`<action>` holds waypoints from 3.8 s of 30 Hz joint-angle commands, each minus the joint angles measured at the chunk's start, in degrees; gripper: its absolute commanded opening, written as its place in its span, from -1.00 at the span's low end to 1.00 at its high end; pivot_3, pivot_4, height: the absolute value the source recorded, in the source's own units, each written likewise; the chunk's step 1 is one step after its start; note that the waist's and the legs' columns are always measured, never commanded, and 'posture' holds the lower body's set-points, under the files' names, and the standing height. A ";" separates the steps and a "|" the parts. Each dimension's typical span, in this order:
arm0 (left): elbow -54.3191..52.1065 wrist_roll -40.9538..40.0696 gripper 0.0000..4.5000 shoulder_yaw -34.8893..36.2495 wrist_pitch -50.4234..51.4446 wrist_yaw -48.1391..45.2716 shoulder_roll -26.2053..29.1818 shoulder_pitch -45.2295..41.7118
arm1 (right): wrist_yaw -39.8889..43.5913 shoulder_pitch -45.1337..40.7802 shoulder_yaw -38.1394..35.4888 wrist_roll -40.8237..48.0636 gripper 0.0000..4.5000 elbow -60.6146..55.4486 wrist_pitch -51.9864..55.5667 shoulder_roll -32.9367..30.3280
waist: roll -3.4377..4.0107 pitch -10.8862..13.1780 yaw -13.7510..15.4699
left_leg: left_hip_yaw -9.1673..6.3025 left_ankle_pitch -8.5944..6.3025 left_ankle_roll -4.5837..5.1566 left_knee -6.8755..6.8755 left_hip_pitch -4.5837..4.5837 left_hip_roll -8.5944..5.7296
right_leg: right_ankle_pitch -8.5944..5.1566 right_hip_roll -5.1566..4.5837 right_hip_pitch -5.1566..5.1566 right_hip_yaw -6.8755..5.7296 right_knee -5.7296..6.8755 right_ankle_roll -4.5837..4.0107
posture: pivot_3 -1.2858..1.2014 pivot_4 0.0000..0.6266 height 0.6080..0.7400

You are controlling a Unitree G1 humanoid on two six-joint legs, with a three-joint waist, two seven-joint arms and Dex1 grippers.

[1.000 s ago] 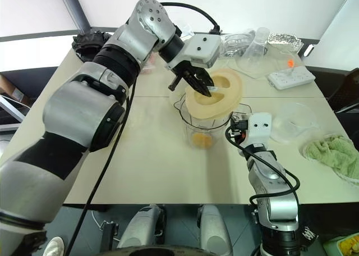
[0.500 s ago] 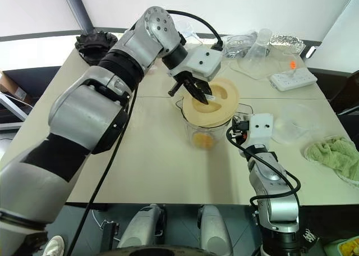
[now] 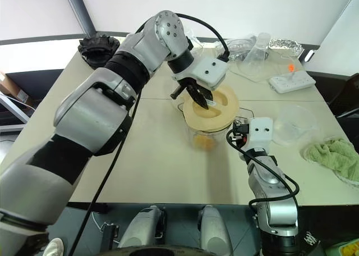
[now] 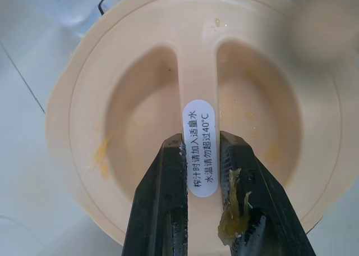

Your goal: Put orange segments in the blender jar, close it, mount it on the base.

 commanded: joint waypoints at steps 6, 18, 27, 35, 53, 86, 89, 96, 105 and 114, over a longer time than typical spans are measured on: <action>2.60 5.44 -0.90 -6.49 -0.25 -0.22 -1.78 5.77 | -1.81 2.07 -1.28 -1.01 -0.55 -7.34 -1.11 1.20 | -0.06 -0.44 0.64 | -0.03 -0.01 -0.01 0.00 0.07 -0.02 | -0.07 -0.08 0.15 -0.01 -0.15 0.10 | 0.03 -0.52 1.00; 1.27 5.57 -0.90 -3.16 10.16 0.84 -3.11 7.03 | -1.51 1.40 -2.46 -1.08 -0.55 -7.55 -0.31 0.74 | 0.08 -0.76 0.97 | -0.12 -0.11 0.12 -0.06 0.04 0.01 | -0.09 -0.12 0.32 -0.11 -0.60 0.11 | 0.03 -0.52 1.00; 0.49 2.69 -0.90 5.50 29.27 8.01 -5.14 5.41 | -0.66 -0.79 -1.88 -1.74 -0.55 -4.92 -1.47 0.03 | 0.09 -0.75 1.15 | -0.12 -0.22 0.31 -0.07 -0.08 -0.09 | -0.13 -0.18 0.28 -0.15 -0.71 0.18 | 0.03 -0.52 1.00; -1.13 4.48 -0.90 5.23 37.93 11.56 -5.80 5.47 | -0.41 -1.64 -2.11 -1.95 -0.55 -3.65 -2.42 0.04 | 0.10 -0.75 1.12 | -0.12 -0.27 0.39 -0.07 -0.07 -0.10 | -0.14 -0.22 0.30 -0.14 -0.77 0.20 | 0.03 -0.52 1.00; -4.19 2.59 -0.90 7.55 51.94 12.33 -6.88 4.14 | 1.60 -3.29 -0.19 -3.15 -0.55 -0.83 -3.91 -2.05 | 0.12 -0.75 1.07 | -0.10 -0.41 0.61 -0.19 -0.11 -0.20 | -0.22 -0.49 0.31 -0.29 -0.94 0.32 | 0.03 -0.52 1.00; -17.56 -20.20 0.76 35.02 55.40 27.72 1.88 -0.66 | 3.24 -3.09 1.51 -4.06 -0.55 -0.31 -4.52 -2.02 | 0.02 0.08 0.54 | 0.02 -0.40 0.66 -0.14 -1.07 -0.27 | -0.12 -0.43 -1.03 -0.30 -0.06 0.58 | 0.03 -0.52 1.00; -21.08 -22.86 0.76 36.90 57.38 30.27 2.68 0.72 | 3.60 -3.45 1.30 -3.89 -0.55 -0.20 -4.29 -2.07 | 0.09 0.13 0.48 | -0.01 -0.40 0.66 -0.16 -1.06 -0.28 | -0.12 -0.30 -1.05 -0.30 0.01 0.59 | 0.03 -0.52 1.00; -42.51 -24.97 0.76 37.70 51.65 33.72 10.36 19.18 | 3.60 -7.38 -0.13 -2.59 -0.55 -0.25 -3.23 -1.48 | 0.46 0.35 -0.69 | 0.07 -0.39 0.65 -0.17 -0.87 -0.19 | -0.02 -0.13 -1.08 -0.11 0.23 0.47 | 0.03 -0.52 1.00; -77.02 -29.35 0.76 39.26 54.84 40.66 19.99 49.64 | 2.47 -16.84 -3.67 0.84 -0.55 -4.64 4.98 -2.06 | 0.60 0.64 -0.10 | 0.10 -0.09 0.14 -0.16 -0.99 -0.10 | 0.00 -0.17 -1.55 0.07 1.00 0.43 | 0.03 -0.52 1.00; -91.29 -32.31 0.76 40.52 57.88 53.30 17.54 65.46 | 3.15 -37.55 -9.41 6.43 -0.55 -3.16 18.95 -8.53 | 0.62 0.65 -0.38 | 0.13 0.09 -0.12 -0.05 -0.91 -0.15 | 0.02 -0.21 -1.46 0.11 0.97 0.08 | 0.03 -0.52 1.00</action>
